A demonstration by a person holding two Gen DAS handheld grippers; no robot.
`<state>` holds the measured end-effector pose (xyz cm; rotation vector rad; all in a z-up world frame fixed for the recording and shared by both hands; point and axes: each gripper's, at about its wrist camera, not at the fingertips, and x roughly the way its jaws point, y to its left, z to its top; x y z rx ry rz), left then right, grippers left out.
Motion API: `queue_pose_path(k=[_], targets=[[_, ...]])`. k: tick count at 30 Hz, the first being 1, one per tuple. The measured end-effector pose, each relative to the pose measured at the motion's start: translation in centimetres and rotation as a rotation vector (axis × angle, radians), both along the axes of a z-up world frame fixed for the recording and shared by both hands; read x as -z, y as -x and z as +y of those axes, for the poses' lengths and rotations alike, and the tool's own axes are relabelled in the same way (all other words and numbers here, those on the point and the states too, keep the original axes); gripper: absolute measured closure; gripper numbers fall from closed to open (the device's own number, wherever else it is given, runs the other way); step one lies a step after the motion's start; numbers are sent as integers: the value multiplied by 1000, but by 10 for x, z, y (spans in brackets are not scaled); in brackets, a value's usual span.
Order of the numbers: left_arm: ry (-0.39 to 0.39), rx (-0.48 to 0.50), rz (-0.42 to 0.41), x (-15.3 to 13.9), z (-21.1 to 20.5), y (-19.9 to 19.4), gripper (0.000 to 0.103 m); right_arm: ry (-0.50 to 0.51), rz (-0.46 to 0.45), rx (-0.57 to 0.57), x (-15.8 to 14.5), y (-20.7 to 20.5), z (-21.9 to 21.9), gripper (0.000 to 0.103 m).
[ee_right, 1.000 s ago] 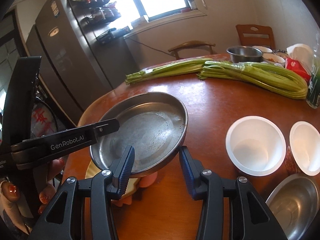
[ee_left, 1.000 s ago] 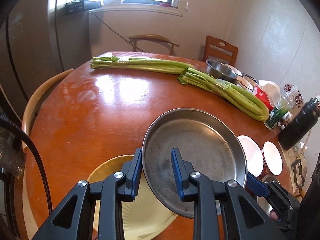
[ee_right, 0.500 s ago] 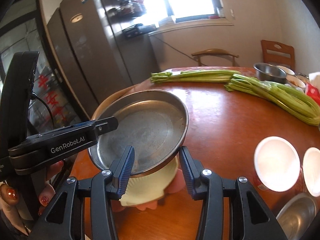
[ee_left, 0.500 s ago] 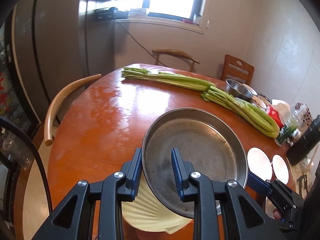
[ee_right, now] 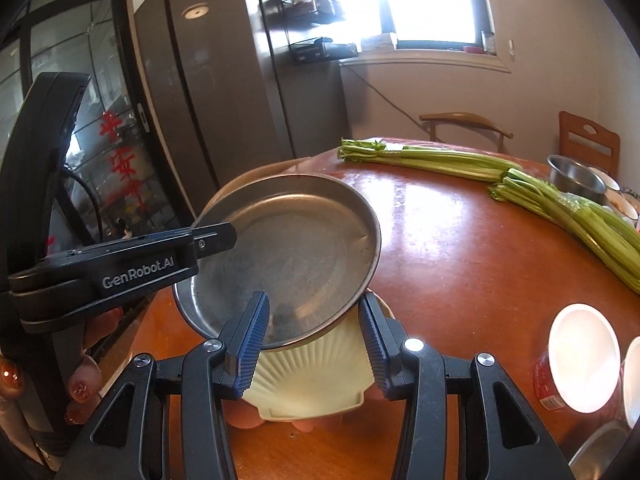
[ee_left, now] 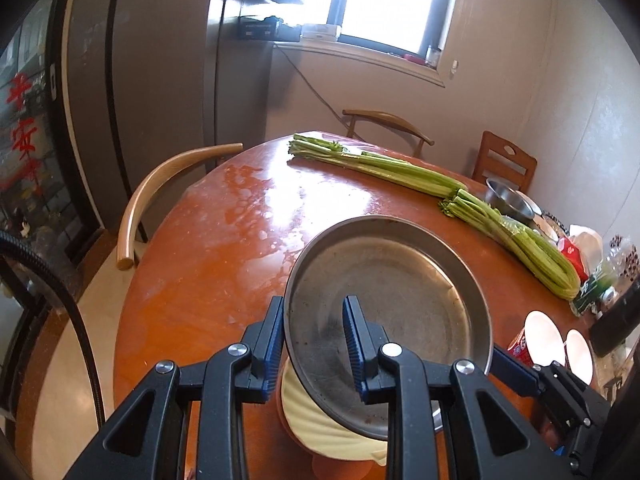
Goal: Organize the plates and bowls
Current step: 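Lift the steel tray with the left tool over the yellow shell bowl, then lower the steel tray onto the yellow shell bowl with the left tool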
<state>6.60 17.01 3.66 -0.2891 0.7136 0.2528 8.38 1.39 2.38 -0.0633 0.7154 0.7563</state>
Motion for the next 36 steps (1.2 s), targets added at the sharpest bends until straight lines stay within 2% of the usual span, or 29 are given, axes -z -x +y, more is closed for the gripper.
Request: queue_pose_path(k=[6, 17, 25, 36], targets=[[-12, -4, 12, 9, 0, 0, 75, 36, 10, -20, 9, -5, 6, 55], [31, 2, 60, 38, 0, -6, 75, 86, 38, -20, 27, -11, 8, 55], [19, 8, 97, 56, -10, -12, 75, 123, 39, -15, 41, -15, 6, 55], [12, 18, 124, 66, -14, -11, 75, 154, 37, -31, 51, -12, 7, 55]])
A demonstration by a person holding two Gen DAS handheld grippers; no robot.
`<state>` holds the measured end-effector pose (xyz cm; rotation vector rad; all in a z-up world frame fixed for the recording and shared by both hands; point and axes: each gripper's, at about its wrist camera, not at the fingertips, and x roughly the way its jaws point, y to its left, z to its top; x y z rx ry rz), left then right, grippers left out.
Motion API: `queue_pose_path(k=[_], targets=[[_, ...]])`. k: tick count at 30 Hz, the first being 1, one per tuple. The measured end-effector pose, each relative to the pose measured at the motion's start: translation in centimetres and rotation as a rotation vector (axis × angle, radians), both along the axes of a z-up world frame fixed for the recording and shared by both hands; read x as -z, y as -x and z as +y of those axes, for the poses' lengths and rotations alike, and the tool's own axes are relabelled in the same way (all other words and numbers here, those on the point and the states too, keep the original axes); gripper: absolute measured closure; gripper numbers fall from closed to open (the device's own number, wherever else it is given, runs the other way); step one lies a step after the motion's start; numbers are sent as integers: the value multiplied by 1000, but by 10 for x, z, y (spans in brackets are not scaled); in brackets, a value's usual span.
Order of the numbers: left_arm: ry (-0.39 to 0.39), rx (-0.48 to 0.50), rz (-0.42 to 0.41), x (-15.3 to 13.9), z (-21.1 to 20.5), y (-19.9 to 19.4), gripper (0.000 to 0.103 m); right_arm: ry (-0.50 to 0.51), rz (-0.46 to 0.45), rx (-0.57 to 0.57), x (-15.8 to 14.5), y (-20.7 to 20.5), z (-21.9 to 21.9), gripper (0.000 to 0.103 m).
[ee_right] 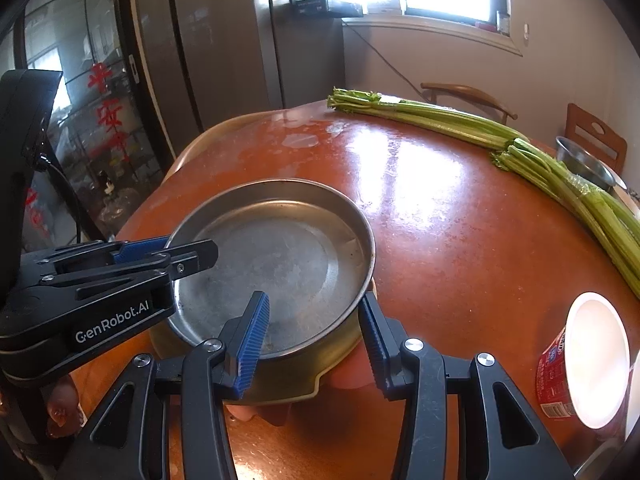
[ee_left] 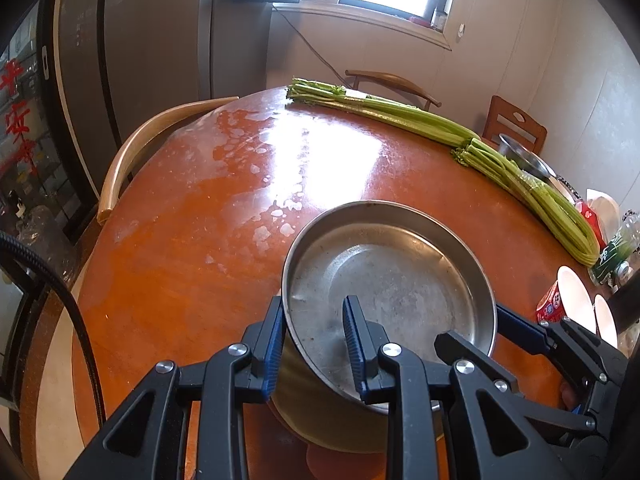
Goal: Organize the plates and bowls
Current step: 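Lower the steel tray onto the yellow shell bowl with the left tool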
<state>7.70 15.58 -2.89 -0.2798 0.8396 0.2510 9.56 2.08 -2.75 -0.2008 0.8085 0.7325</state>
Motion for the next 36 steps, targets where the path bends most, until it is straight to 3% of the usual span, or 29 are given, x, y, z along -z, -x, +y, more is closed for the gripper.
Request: queue_pose_path(k=[7, 36], targets=[[-14, -7, 9, 1, 0, 2, 75, -6, 18, -20, 6, -1, 0, 55], [-47, 44, 12, 2, -6, 22, 74, 64, -52, -49, 9, 13, 4, 55]])
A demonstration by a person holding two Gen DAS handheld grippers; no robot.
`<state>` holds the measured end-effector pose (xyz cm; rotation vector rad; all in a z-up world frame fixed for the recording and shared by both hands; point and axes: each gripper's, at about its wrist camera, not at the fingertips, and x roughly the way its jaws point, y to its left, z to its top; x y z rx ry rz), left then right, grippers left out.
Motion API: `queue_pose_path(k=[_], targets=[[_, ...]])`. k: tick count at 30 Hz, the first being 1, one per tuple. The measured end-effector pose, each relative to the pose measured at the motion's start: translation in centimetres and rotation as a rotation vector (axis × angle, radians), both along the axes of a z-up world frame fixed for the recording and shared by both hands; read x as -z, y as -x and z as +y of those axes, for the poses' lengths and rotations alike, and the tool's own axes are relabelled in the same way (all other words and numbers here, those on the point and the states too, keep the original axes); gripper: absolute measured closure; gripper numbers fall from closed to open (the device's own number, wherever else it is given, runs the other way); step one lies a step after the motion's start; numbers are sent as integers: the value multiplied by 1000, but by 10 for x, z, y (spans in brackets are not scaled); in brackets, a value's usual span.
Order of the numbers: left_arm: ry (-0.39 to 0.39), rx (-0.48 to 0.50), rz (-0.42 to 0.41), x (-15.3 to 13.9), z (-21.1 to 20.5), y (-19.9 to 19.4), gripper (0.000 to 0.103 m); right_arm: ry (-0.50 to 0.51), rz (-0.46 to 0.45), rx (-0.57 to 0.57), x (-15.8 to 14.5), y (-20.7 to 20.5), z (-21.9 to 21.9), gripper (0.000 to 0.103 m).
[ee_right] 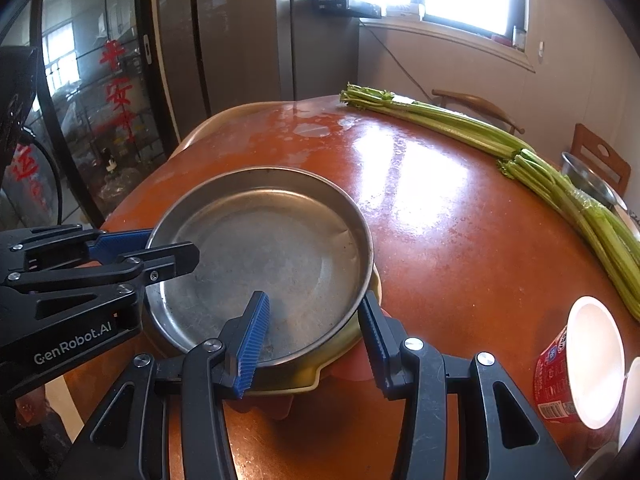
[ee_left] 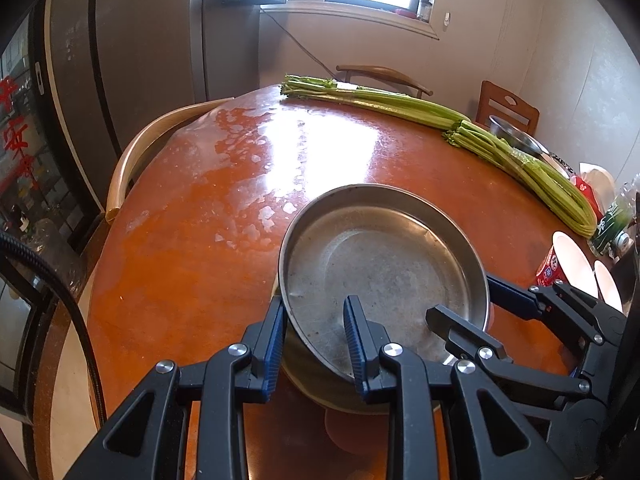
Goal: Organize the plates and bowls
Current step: 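Lower the steel tray onto the yellow shell bowl with the left tool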
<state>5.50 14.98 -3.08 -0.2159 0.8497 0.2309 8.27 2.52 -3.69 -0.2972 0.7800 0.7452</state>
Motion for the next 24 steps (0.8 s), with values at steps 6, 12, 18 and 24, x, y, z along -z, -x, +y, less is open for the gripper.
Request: queue_pose_path(k=[6, 12, 18, 24], targets=[[9, 4, -5, -1, 1, 3, 74, 16, -7, 16, -1, 0, 0, 55], [19, -12, -14, -2, 7, 8, 74, 25, 4, 45, 1, -3, -2, 55], [52, -36, -24, -4, 19, 16, 74, 10, -3, 57, -4, 1, -5, 55], [114, -50, -43, -6, 32, 25, 72, -38, -20, 81, -16, 3, -14, 55]])
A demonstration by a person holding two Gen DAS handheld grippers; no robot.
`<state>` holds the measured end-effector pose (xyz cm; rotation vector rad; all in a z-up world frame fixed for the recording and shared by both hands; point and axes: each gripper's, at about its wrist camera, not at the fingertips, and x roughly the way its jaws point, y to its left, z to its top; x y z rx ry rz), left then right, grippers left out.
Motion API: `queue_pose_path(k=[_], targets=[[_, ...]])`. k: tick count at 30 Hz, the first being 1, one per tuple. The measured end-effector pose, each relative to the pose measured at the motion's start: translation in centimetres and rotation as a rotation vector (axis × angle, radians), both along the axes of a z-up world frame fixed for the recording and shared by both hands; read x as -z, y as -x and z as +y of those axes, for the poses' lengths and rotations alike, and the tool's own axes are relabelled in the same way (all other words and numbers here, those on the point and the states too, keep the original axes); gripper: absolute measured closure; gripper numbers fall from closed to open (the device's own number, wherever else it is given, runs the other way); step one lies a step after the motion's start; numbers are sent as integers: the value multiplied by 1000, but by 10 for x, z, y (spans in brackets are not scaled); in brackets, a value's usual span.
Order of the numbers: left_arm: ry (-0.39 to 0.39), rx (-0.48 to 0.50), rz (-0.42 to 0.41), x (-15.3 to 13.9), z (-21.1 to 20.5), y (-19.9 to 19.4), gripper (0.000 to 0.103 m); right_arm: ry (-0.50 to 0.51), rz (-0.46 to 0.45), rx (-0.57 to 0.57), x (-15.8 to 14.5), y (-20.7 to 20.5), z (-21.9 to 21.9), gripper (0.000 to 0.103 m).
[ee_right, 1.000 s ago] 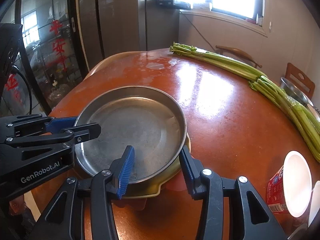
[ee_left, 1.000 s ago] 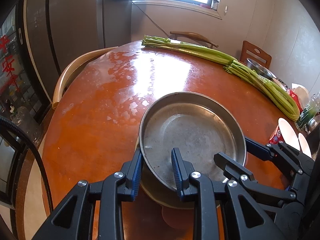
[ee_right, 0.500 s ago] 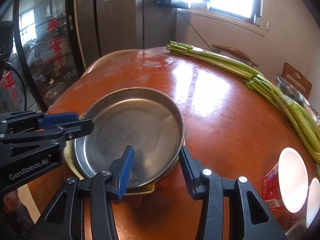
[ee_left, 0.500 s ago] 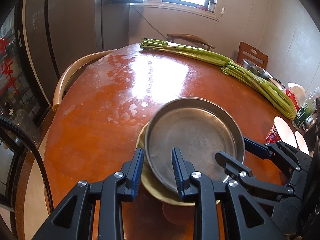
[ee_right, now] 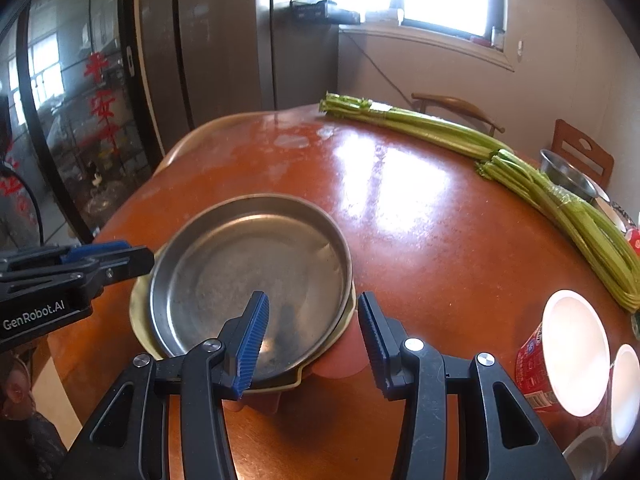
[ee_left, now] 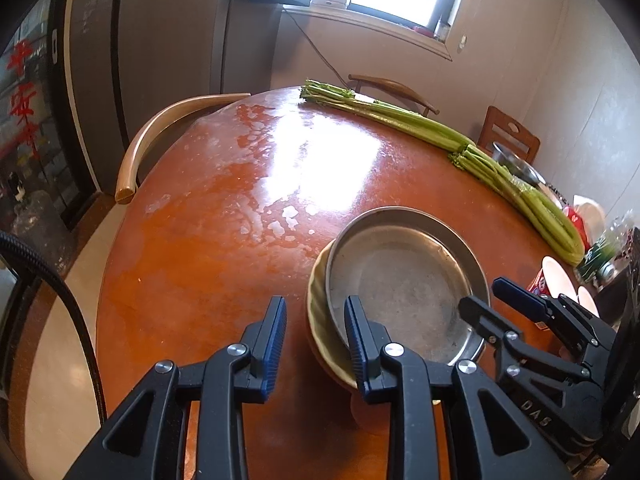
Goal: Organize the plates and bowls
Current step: 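Lower the steel tray onto the yellow shell bowl with the left tool, then open the left tool and release the steel tray rim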
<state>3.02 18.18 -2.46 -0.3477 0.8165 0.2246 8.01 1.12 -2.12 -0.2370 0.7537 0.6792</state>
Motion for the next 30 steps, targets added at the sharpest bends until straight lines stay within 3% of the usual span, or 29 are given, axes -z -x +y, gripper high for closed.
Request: queue_pose_path(k=[7, 9, 12, 17, 23, 30], targets=[[56, -18, -3, 2, 9, 8, 66, -28, -12, -2, -13, 10, -7, 51], [111, -11, 5, 7, 12, 8, 62, -31, -10, -7, -13, 13, -8, 50], [183, -3, 16, 14, 15, 7, 60, -31, 20, -10, -9, 15, -9, 50], [228, 8, 29, 21, 12, 3, 60, -51, 68, -15, -6, 18, -13, 50], [241, 39, 56, 29, 2, -9, 59, -82, 124, 17, 0, 14, -23, 50], [189, 40, 81, 30, -10, -25, 54, -97, 189, 51, 11, 9, -28, 49]])
